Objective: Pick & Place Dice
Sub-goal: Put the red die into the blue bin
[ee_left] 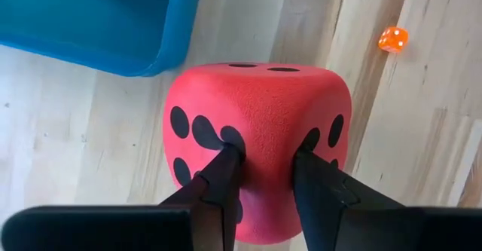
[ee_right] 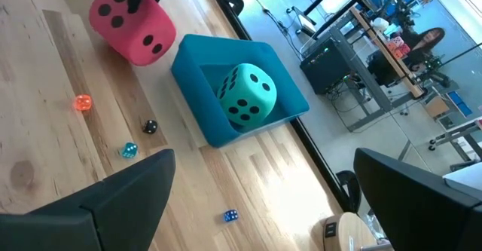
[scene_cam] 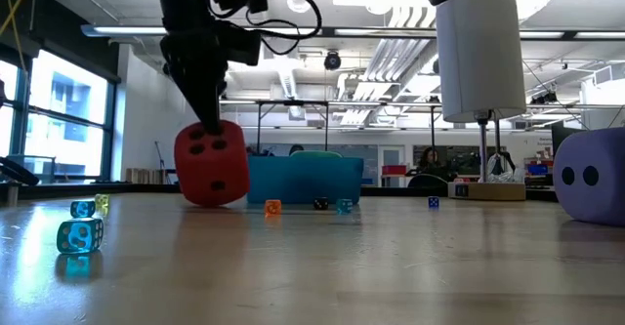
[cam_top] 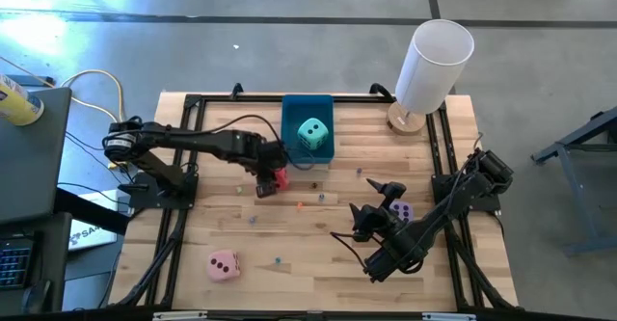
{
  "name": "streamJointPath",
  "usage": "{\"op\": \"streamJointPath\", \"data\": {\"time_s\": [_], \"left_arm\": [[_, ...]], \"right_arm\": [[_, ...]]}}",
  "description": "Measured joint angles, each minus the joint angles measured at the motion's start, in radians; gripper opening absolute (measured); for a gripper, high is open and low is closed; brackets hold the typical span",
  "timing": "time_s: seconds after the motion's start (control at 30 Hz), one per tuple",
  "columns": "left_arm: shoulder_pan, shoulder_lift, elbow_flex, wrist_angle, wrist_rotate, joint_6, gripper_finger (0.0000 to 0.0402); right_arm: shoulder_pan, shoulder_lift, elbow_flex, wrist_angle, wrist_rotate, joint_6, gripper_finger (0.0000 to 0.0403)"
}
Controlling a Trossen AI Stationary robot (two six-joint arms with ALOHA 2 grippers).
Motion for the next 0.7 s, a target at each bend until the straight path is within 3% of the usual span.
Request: {"op": "streamJointPath", "data": {"time_s": [0.4, 0.7], "left_arm": [[0.013, 0.0, 0.181, -0.002, -0.037, 0.119, 0.0091], [0.151, 0.008, 0.218, 0.083, -0.047, 0.232, 0.0091]], "right_arm": [[0.0, 0.0, 0.0, 0.0, 0.0, -0.001, 0.04], [0.0, 0.0, 0.0, 0.0, 0.0, -0.001, 0.04]]}}
